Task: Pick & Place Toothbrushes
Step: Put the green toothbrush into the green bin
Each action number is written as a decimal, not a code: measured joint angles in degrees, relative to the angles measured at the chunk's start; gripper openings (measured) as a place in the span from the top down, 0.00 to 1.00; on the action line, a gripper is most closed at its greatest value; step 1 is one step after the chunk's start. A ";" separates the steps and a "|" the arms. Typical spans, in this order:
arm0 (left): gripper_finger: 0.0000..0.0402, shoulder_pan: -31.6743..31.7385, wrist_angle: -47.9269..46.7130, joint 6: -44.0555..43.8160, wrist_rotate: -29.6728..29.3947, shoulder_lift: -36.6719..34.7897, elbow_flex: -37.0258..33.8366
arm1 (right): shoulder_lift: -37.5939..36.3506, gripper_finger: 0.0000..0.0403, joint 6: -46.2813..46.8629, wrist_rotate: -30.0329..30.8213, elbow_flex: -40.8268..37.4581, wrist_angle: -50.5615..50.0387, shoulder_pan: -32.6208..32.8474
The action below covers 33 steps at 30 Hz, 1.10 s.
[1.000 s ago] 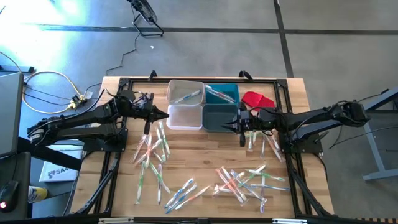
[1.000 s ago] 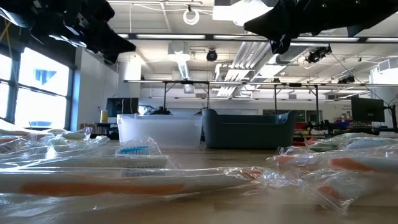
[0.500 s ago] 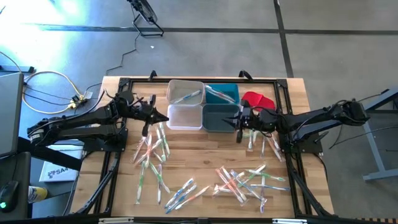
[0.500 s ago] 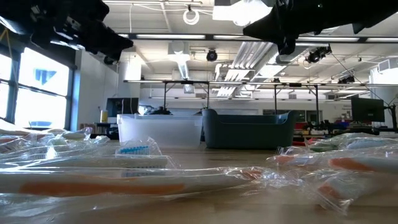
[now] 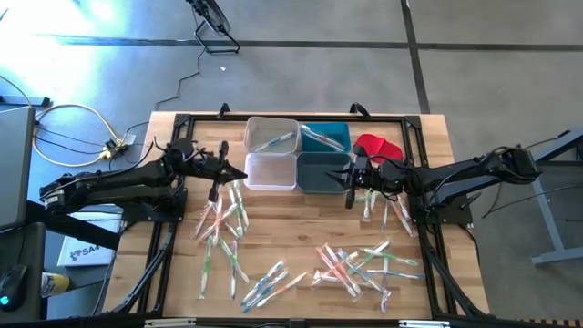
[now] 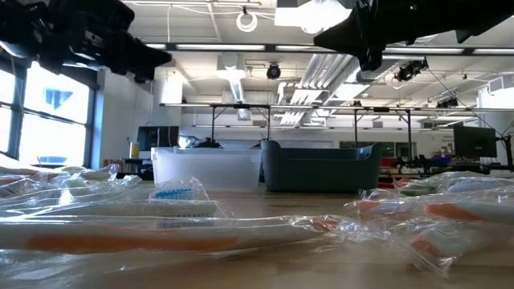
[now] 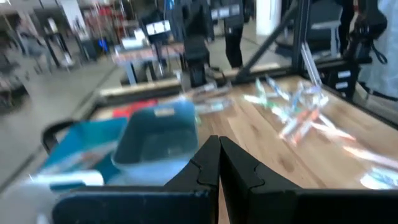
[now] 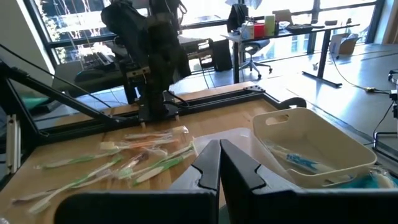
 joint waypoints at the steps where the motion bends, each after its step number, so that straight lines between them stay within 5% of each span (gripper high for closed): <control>1: 1.00 0.00 0.96 0.00 -0.05 0.00 -0.01 | 0.00 0.99 0.00 0.00 0.00 0.01 0.00; 21: 1.00 0.00 -0.31 0.00 -2.46 0.00 0.00 | 0.02 0.99 -1.32 -1.20 0.04 0.62 -0.21; 27: 1.00 0.00 -0.38 0.00 -5.50 0.00 0.00 | 0.02 0.99 1.73 6.08 1.14 -0.84 -0.49; 33: 1.00 0.00 -0.87 -0.01 -6.01 0.02 0.00 | 0.02 0.99 8.22 17.25 10.75 -21.22 0.83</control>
